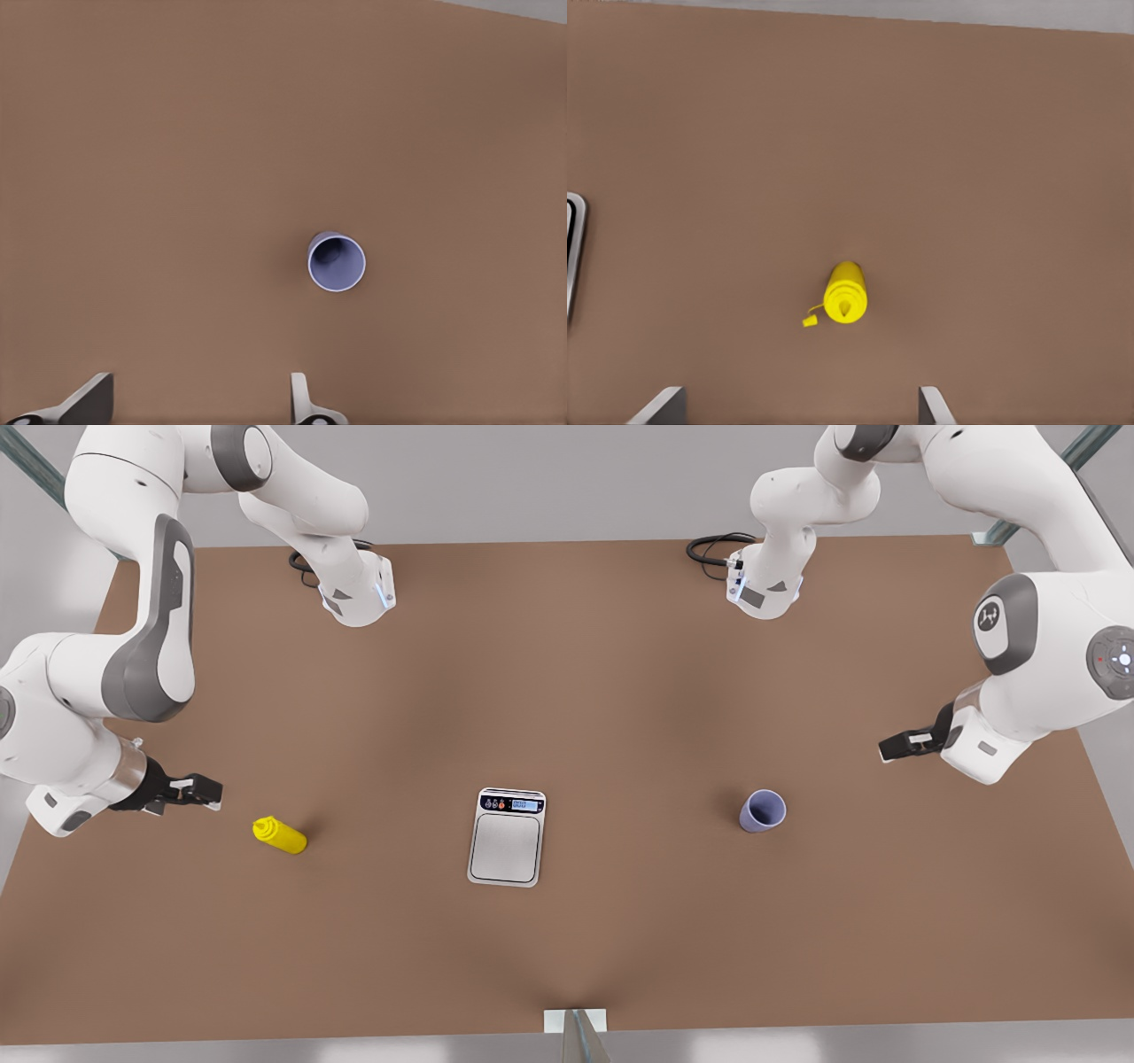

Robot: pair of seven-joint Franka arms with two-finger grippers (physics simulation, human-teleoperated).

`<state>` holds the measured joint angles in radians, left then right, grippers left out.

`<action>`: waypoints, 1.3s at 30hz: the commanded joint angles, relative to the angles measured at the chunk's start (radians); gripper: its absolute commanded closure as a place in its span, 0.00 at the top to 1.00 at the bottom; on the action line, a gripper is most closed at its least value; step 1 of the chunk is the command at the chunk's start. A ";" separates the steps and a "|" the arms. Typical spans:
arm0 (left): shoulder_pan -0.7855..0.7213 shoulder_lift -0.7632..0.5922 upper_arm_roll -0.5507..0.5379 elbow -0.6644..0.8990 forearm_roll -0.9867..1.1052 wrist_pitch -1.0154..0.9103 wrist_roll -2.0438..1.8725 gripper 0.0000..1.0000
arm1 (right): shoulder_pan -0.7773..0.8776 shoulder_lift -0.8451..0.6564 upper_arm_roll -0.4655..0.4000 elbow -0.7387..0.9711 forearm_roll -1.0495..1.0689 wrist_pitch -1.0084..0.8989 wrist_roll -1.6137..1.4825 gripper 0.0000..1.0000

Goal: Move cup to the weight, pick up sauce bottle, pour sauce

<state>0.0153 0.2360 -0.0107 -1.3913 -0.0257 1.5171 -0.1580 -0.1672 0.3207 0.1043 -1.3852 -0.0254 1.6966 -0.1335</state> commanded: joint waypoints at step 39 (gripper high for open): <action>-0.051 0.328 -0.072 -0.350 0.001 0.538 0.000 0.82 | -0.600 0.655 -0.003 0.034 0.889 -0.209 -2.259 1.00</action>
<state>-0.0353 0.5653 -0.0828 -1.7411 -0.0249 2.0564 -0.1580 -0.7655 0.9816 0.1012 -1.3509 0.8623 1.4688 -2.4250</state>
